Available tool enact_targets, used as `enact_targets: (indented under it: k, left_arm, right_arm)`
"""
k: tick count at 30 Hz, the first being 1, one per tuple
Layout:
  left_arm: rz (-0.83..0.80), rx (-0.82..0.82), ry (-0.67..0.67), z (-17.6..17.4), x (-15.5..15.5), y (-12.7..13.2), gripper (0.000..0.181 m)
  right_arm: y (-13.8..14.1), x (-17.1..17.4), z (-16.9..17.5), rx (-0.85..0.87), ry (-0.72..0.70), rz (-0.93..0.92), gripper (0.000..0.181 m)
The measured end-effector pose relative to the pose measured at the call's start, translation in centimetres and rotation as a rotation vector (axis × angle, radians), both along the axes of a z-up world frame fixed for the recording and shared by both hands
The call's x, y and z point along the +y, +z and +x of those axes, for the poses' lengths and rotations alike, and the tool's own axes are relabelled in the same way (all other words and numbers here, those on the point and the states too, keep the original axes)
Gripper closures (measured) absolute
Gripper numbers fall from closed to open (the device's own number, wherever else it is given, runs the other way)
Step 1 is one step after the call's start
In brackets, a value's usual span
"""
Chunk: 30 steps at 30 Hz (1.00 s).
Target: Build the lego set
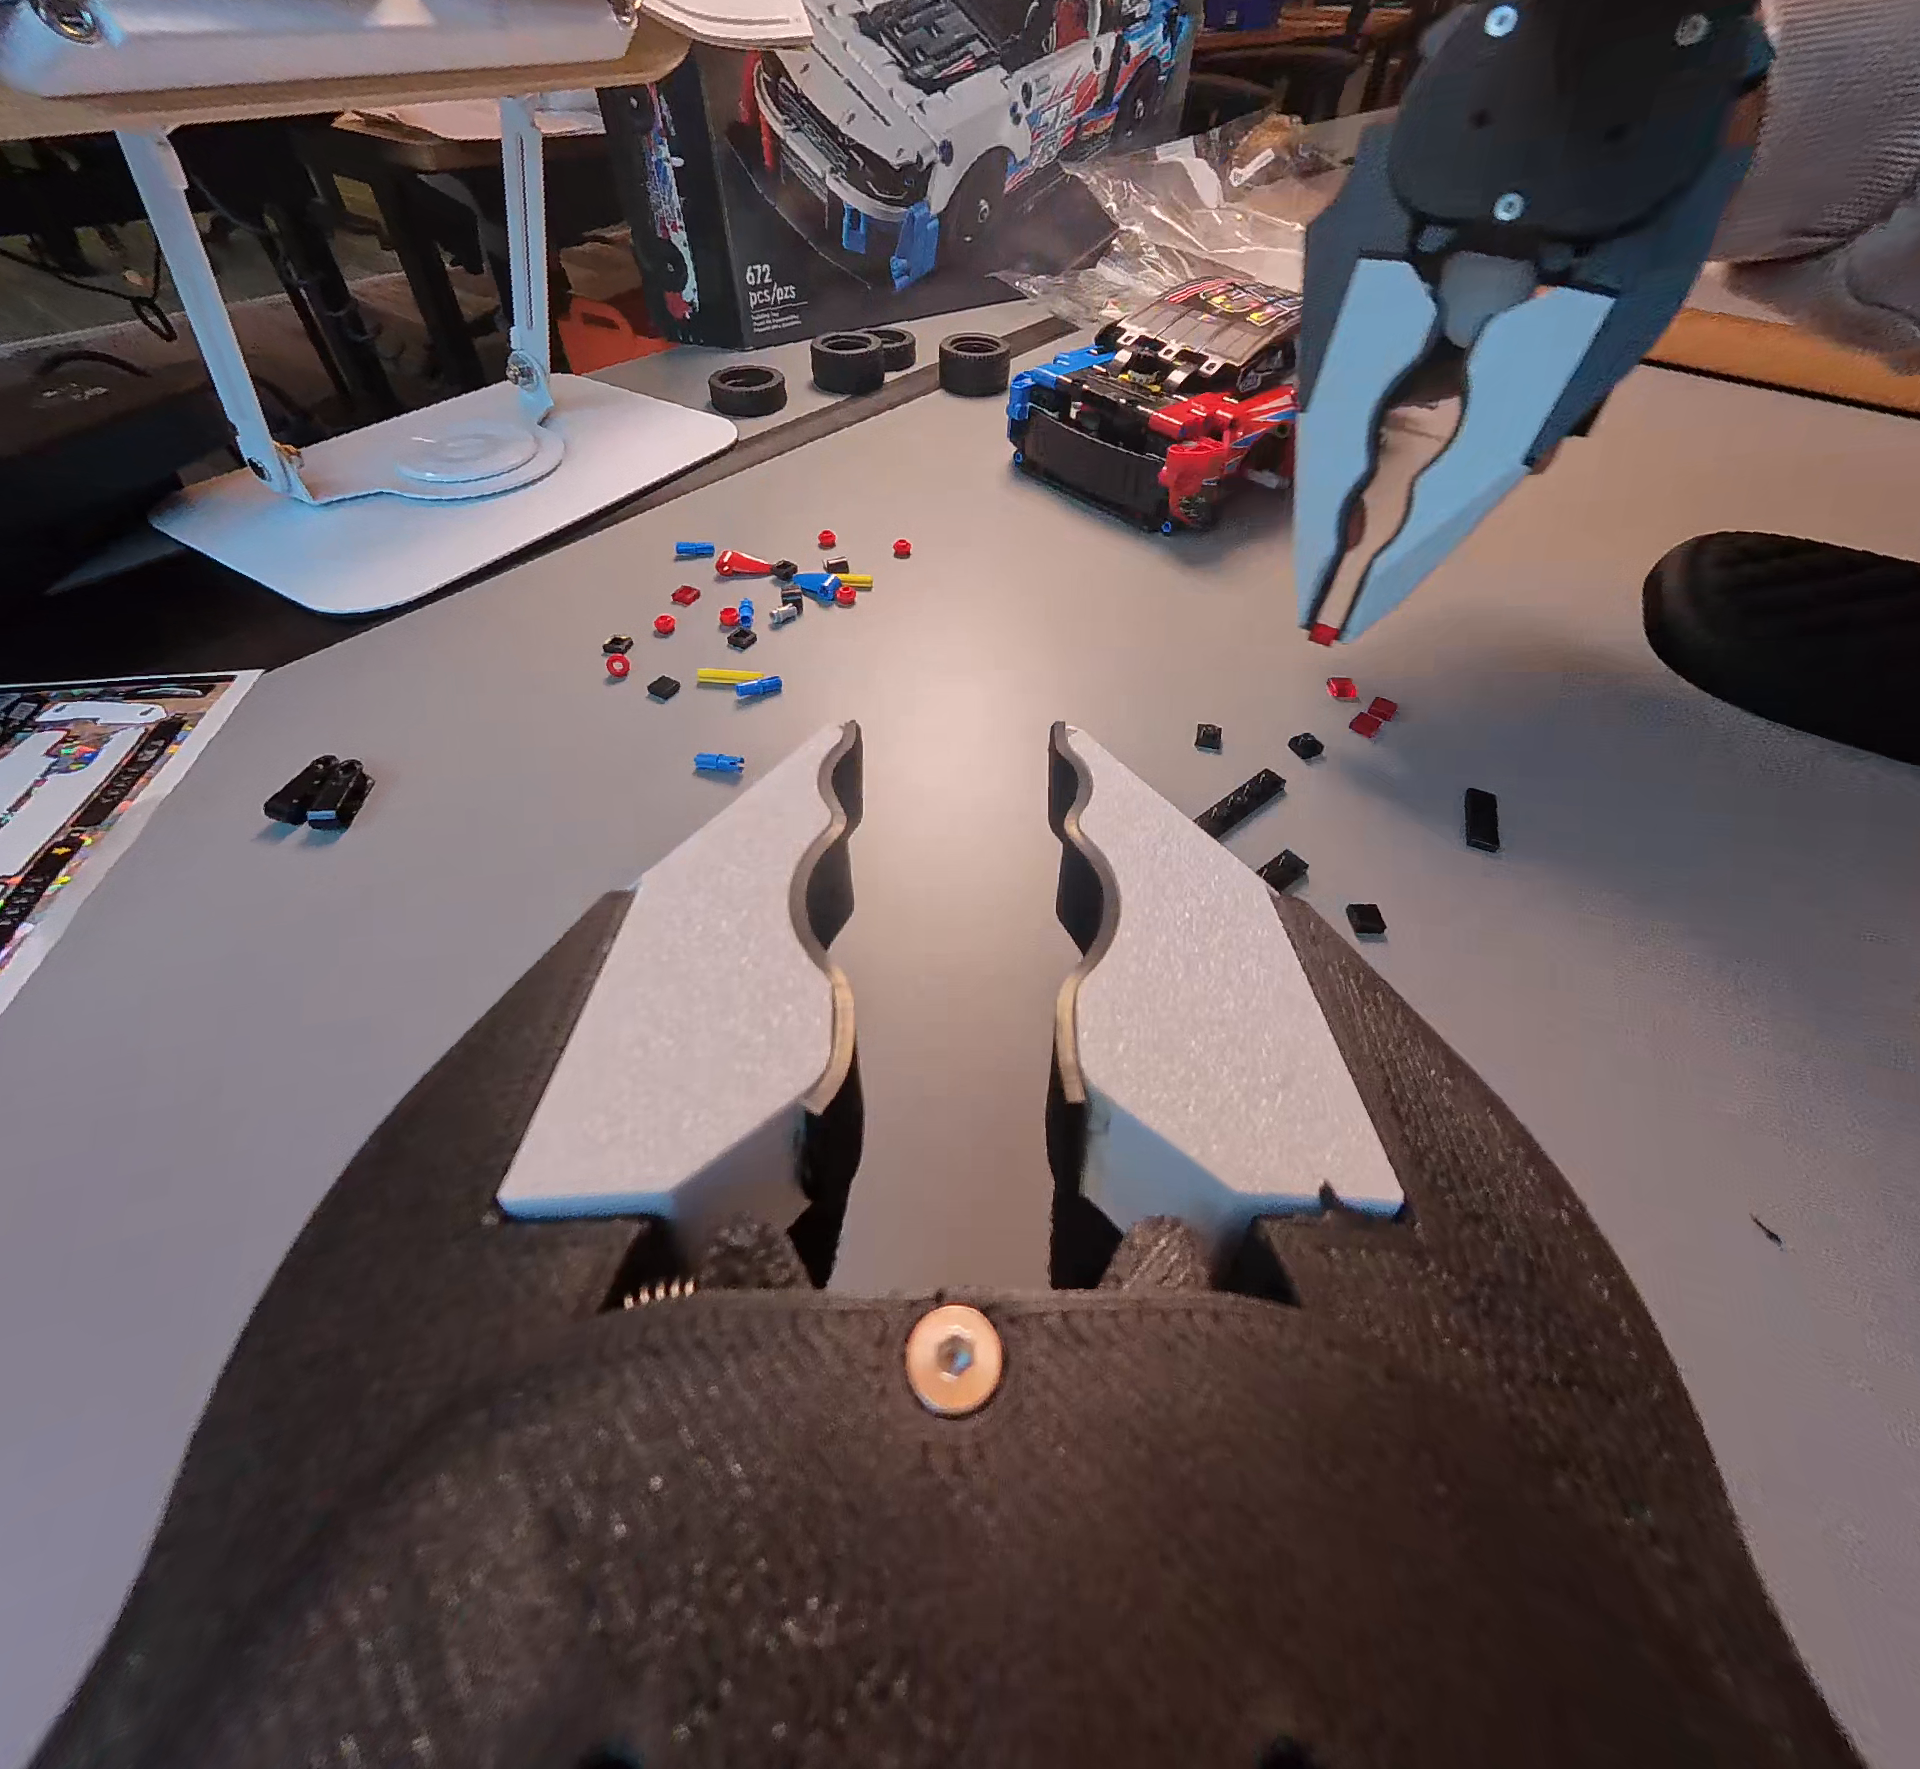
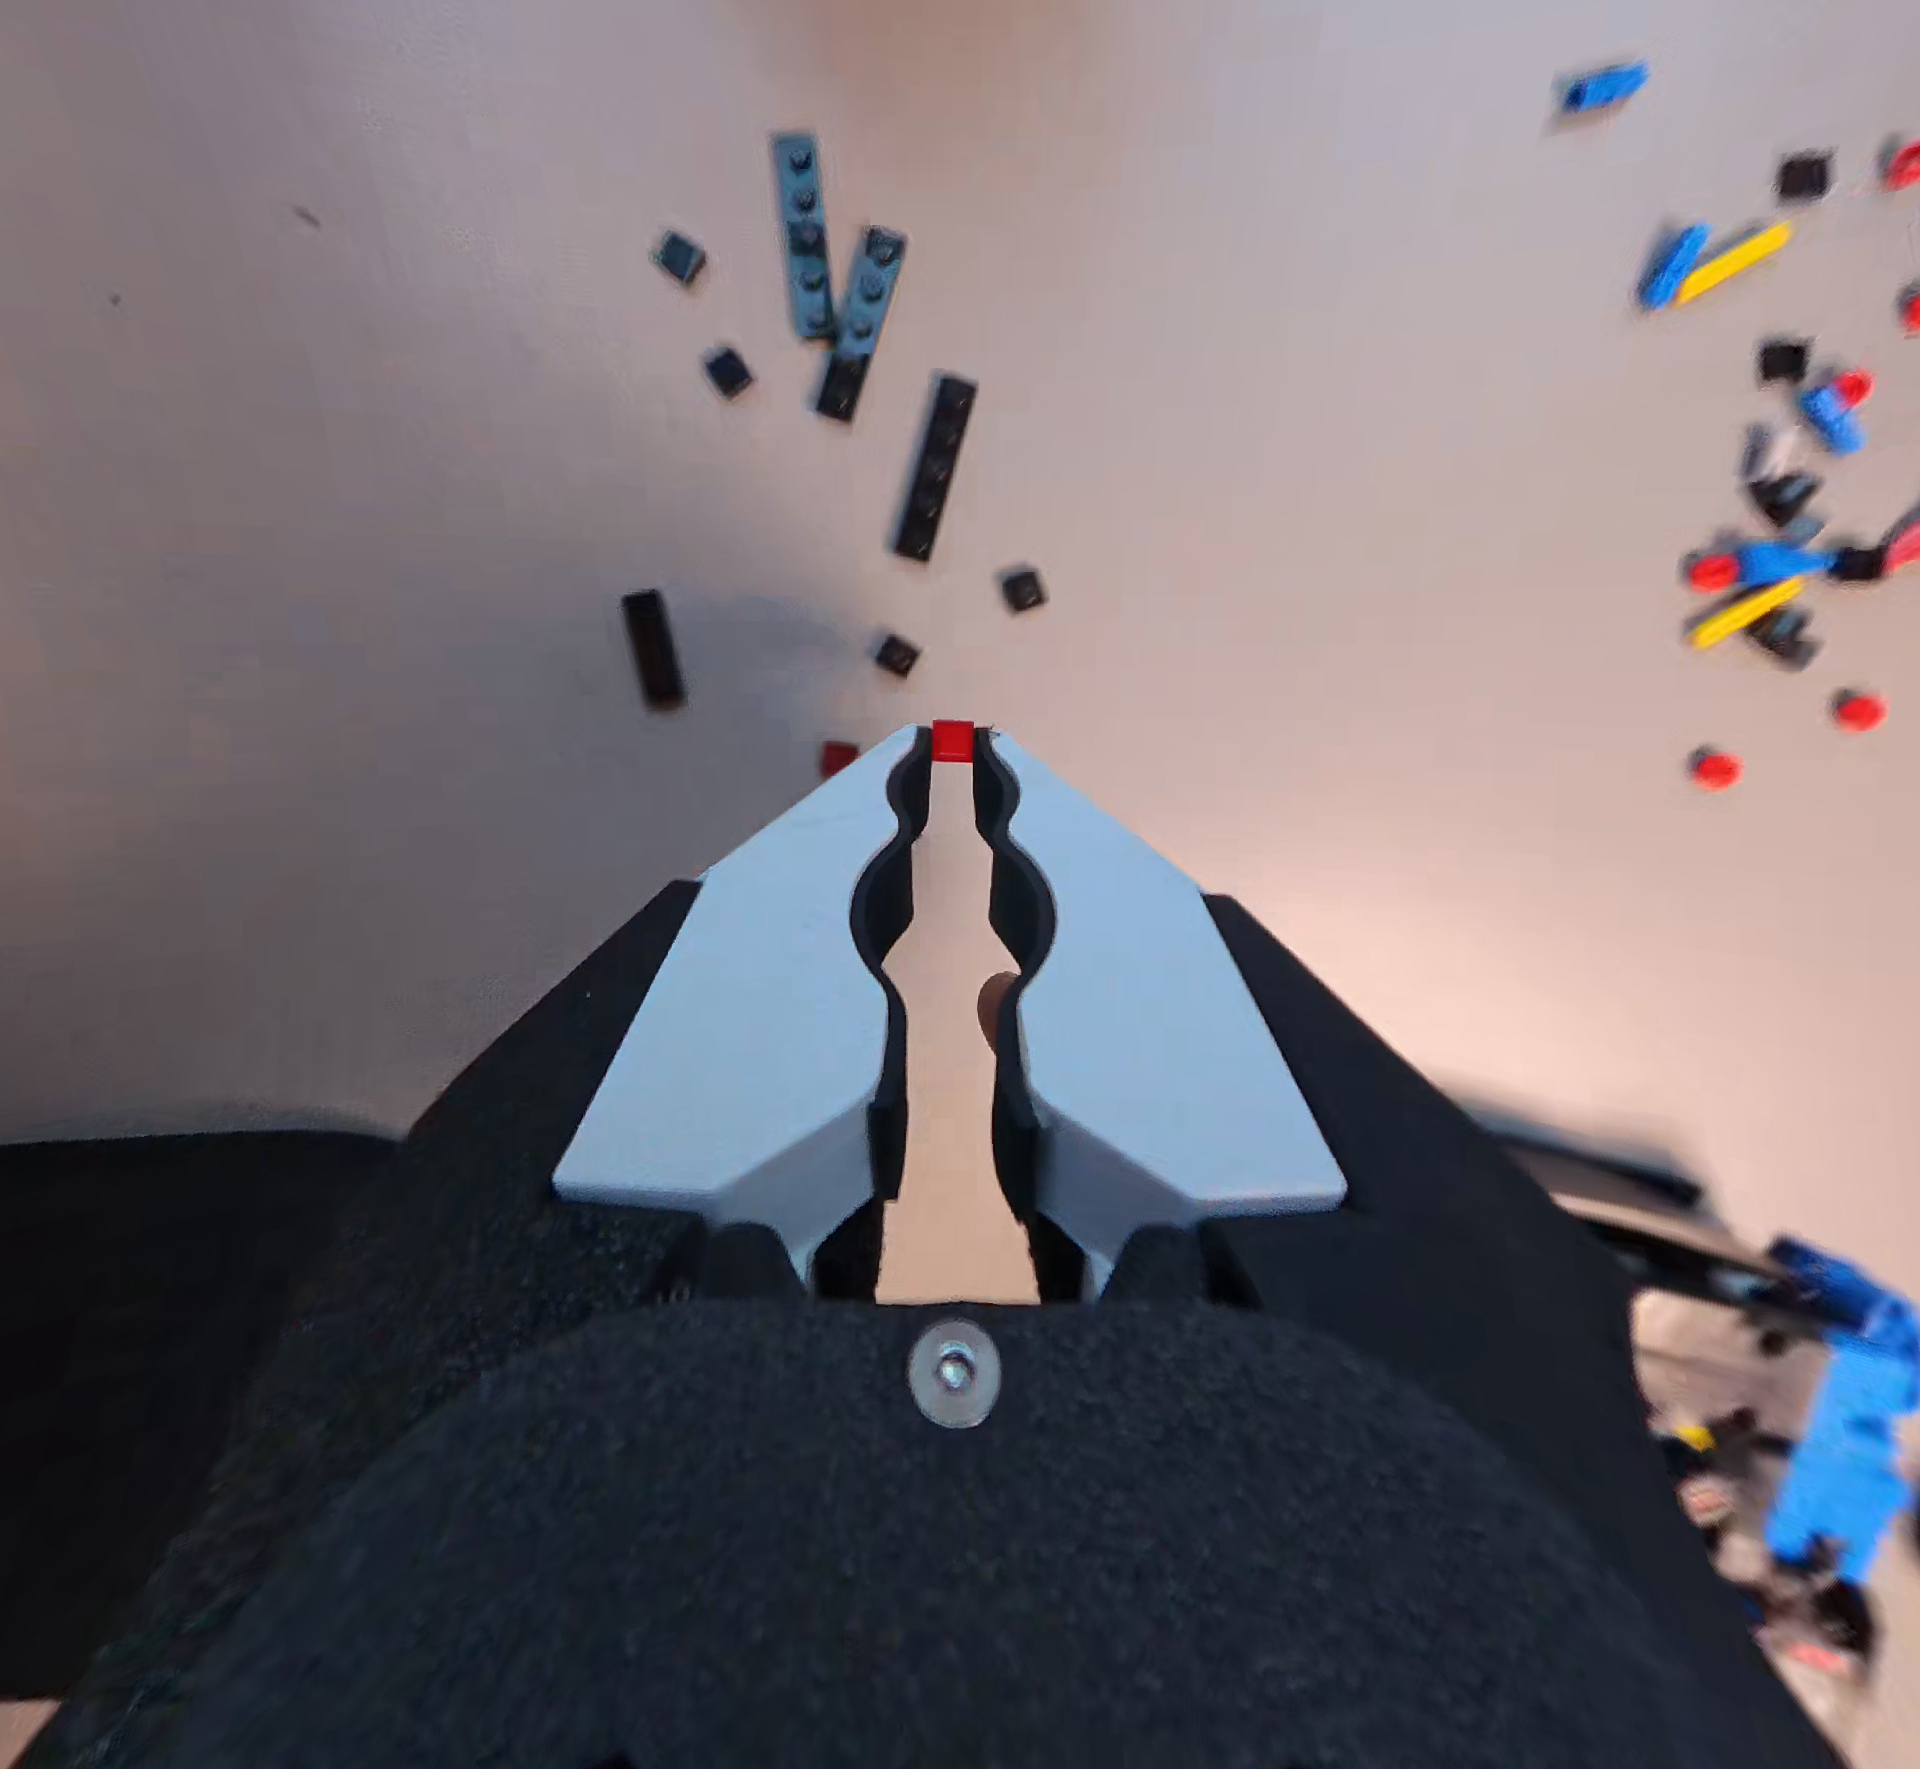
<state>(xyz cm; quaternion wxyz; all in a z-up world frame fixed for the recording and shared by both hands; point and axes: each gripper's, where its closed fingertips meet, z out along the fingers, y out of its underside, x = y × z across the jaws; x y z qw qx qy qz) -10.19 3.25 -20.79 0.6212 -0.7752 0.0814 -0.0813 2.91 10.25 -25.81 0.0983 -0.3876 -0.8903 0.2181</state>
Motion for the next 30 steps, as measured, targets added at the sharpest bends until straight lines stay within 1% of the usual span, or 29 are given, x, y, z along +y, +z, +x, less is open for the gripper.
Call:
enact_targets:
  k: [3,6,14,25,30]
  left_arm:
    - [-0.006,0.004,0.01,-0.3,0.1,-0.2,0.147]
    - [-0.015,0.008,0.024,-0.5,0.0,-0.4,0.147]
    - [-0.009,0.041,0.056,-0.7,-0.3,-0.2,0.147]
    - [-0.006,0.044,0.049,-0.6,-0.3,-0.2,0.148]
    - [-0.001,0.044,0.044,-0.6,-0.3,0.0,0.148]
  right_arm:
    - [-1.4,0.0,2.8,0.012,-0.078,-0.001,0.176]
    - [-2.2,0.1,3.8,0.028,-0.126,-0.001,0.176]
    - [-2.8,0.9,3.7,0.037,-0.145,0.04,0.176]
    - [-2.8,1.0,3.7,0.057,-0.154,0.049,0.176]
    - [-2.6,0.8,3.5,0.064,-0.151,0.044,0.171]
